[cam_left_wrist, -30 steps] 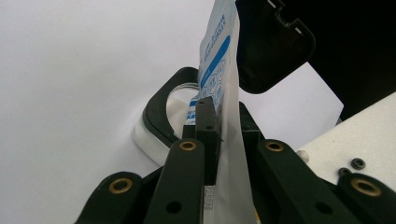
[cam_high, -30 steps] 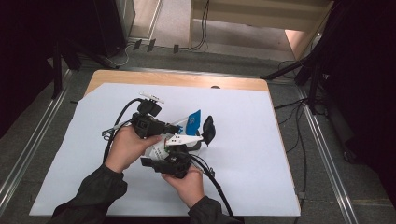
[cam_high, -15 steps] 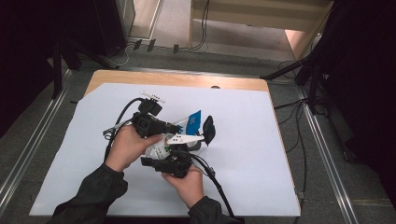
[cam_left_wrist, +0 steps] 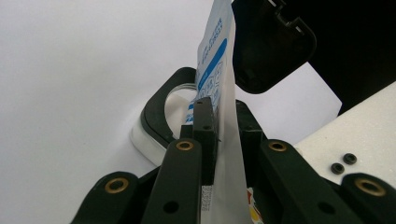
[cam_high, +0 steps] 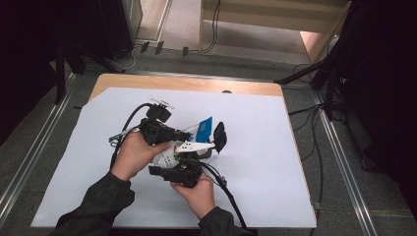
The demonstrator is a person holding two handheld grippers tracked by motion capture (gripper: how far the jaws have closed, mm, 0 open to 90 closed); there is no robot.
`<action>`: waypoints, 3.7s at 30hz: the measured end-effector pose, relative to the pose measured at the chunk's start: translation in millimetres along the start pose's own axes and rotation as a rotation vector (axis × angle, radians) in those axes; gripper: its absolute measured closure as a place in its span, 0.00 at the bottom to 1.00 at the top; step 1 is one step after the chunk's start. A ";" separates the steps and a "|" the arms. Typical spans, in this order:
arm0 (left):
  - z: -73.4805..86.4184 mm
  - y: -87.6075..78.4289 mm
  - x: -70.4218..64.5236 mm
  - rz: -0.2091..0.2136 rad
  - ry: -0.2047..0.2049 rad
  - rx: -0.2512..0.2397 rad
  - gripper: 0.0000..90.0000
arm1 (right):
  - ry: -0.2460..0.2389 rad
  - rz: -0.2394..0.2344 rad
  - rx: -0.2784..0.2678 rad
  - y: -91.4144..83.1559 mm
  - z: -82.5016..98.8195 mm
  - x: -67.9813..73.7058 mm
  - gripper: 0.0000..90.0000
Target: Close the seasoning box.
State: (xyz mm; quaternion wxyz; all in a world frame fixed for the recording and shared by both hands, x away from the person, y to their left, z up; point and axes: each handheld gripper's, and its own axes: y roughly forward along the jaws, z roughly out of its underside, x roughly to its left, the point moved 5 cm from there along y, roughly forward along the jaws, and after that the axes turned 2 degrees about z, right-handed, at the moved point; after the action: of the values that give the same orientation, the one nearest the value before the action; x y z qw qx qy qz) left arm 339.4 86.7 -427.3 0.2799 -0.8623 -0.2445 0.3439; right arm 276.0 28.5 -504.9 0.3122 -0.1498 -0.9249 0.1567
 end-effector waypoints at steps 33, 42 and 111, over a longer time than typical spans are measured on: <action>-1.8 -2.6 0.0 0.003 -0.001 -0.004 0.97 | -0.005 0.000 -0.015 -2.1 -2.6 1.4 0.76; -4.0 -5.9 -0.1 -0.001 -0.004 -0.005 0.97 | -0.008 0.001 -0.012 -1.3 -5.1 5.0 0.74; -13.1 -7.1 -3.0 -0.046 0.017 0.054 0.94 | -0.005 -0.035 -0.013 -0.4 -11.6 2.7 0.76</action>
State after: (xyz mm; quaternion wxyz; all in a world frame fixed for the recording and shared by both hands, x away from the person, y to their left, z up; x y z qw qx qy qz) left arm 345.5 85.9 -413.3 0.3131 -0.8516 -0.2524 0.3363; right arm 281.0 31.4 -494.5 0.3117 -0.1350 -0.9292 0.1456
